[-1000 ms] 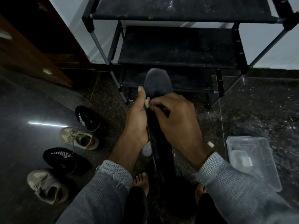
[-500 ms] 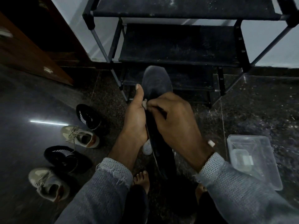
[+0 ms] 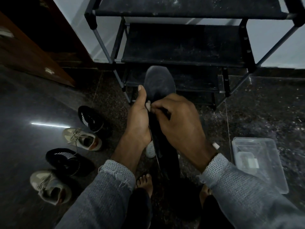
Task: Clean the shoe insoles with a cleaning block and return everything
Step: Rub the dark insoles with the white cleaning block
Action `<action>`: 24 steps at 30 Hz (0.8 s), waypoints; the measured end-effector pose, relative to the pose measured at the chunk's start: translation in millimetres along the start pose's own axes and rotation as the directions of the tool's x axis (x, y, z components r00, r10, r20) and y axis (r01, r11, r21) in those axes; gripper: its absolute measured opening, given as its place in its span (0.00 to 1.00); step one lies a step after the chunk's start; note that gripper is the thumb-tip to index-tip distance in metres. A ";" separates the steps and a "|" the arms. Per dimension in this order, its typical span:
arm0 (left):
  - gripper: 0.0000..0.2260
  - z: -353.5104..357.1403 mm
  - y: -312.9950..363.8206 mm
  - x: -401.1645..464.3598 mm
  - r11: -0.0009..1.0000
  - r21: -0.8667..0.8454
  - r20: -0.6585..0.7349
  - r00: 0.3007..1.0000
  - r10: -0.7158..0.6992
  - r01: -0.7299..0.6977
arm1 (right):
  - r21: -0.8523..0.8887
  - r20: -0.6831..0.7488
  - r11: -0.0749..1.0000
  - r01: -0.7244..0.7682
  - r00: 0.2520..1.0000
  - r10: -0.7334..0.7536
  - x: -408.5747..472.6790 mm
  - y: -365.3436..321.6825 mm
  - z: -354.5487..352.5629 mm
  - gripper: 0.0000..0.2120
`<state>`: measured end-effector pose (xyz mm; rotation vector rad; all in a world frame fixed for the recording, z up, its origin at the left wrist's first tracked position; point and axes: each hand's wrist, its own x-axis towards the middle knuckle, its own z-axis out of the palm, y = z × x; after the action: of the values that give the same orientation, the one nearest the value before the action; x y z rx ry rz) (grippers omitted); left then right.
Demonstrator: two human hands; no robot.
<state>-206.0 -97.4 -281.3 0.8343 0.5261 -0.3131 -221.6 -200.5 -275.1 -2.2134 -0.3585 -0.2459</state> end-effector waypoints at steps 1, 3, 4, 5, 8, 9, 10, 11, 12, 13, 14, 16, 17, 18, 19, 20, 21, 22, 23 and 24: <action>0.27 0.9 -1.1 -0.5 1.000 -0.002 0.012 1.000 -0.009 0.009 | -0.035 -0.013 0.999 -0.008 1.000 0.008 2.1 3.4 -1.5 0.07; 0.28 3.0 -4.4 -1.7 0.999 -0.006 0.047 0.998 -0.045 0.046 | -0.102 -0.064 0.994 -0.047 0.997 0.040 7.8 12.8 -6.0 0.06; 0.28 3.5 -6.2 -2.0 0.999 0.004 0.062 0.997 -0.053 0.053 | -0.120 -0.100 0.990 -0.072 0.993 0.060 10.6 17.5 -8.8 0.07; 0.27 3.1 -7.7 -1.8 0.999 0.020 0.068 0.996 -0.050 0.048 | -0.126 -0.133 0.987 -0.099 0.988 0.082 13.1 22.0 -11.7 0.07; 0.25 4.7 -9.9 -2.1 0.998 0.055 0.102 0.994 -0.036 0.030 | -0.058 -0.175 0.986 -0.155 0.974 0.143 15.6 26.5 -15.3 0.05; 0.25 5.6 -10.3 -2.2 0.998 0.060 0.107 0.994 -0.038 0.031 | -0.025 -0.169 0.989 -0.144 0.976 0.137 14.8 23.7 -14.1 0.04; 0.24 6.0 -10.7 -2.5 0.997 0.064 0.104 0.994 -0.038 0.031 | 0.001 -0.158 0.993 -0.116 0.981 0.115 13.1 19.1 -11.7 0.04; 0.24 5.5 -10.8 -2.0 0.998 0.062 0.097 0.995 -0.031 0.025 | 0.021 -0.144 0.997 -0.081 0.986 0.083 11.2 14.2 -8.5 0.05; 0.23 5.1 -10.2 -2.1 0.998 0.057 0.093 0.995 -0.018 0.013 | 0.032 -0.128 0.998 -0.050 0.990 0.053 9.5 9.8 -5.3 0.06; 0.23 4.9 -9.9 -1.7 0.999 0.052 0.090 0.996 -0.006 0.001 | 0.029 -0.116 0.999 -0.029 0.993 0.032 8.9 7.7 -3.0 0.06; 0.22 4.5 -9.9 -1.6 0.999 0.053 0.088 0.996 0.000 -0.004 | 0.007 -0.110 1.000 -0.020 0.994 0.021 9.4 7.8 -2.8 0.07; 0.23 6.9 -10.0 -3.9 0.998 0.064 0.103 0.994 -0.028 0.022 | -0.058 -0.121 0.998 -0.036 0.992 0.029 12.6 12.6 -6.2 0.07; 0.23 8.2 -10.6 -5.1 0.997 0.070 0.118 0.992 -0.050 0.042 | -0.081 -0.139 0.995 -0.057 0.989 0.045 15.1 16.3 -9.7 0.07; 0.23 8.4 -12.0 -5.7 0.995 0.088 0.136 0.989 -0.064 0.052 | -0.094 -0.162 0.992 -0.084 0.984 0.068 17.8 20.7 -14.0 0.07; 0.23 8.4 -13.6 -6.0 0.992 0.113 0.153 0.986 -0.069 0.052 | -0.096 -0.188 0.989 -0.116 0.978 0.096 20.3 25.0 -18.5 0.06; 0.23 8.6 -14.3 -6.6 0.989 0.144 0.157 0.985 -0.065 0.042 | -0.085 -0.210 0.985 -0.148 0.969 0.128 22.3 28.2 -22.6 0.05; 0.22 8.4 -14.6 -6.6 0.984 0.173 0.152 0.987 -0.059 0.032 | -0.062 -0.225 0.983 -0.172 0.962 0.154 23.4 30.0 -25.3 0.05; 0.22 8.4 -14.4 -6.5 0.981 0.193 0.145 0.988 -0.054 0.025 | -0.039 -0.230 0.983 -0.181 0.959 0.167 23.2 29.7 -26.1 0.04; 0.22 9.0 -14.0 -6.2 0.980 0.199 0.142 0.988 -0.053 0.024 | -0.022 -0.224 0.985 -0.169 0.961 0.160 22.2 27.5 -25.1 0.04; 0.22 9.4 -13.6 -6.2 0.981 0.191 0.139 0.989 -0.058 0.031 | -0.010 -0.210 0.991 -0.137 0.969 0.132 20.4 23.8 -22.8 0.05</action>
<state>-214.4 -112.9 -281.0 0.9760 0.3845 -0.4664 -195.5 -229.1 -272.5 -2.1998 -0.0902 -0.4069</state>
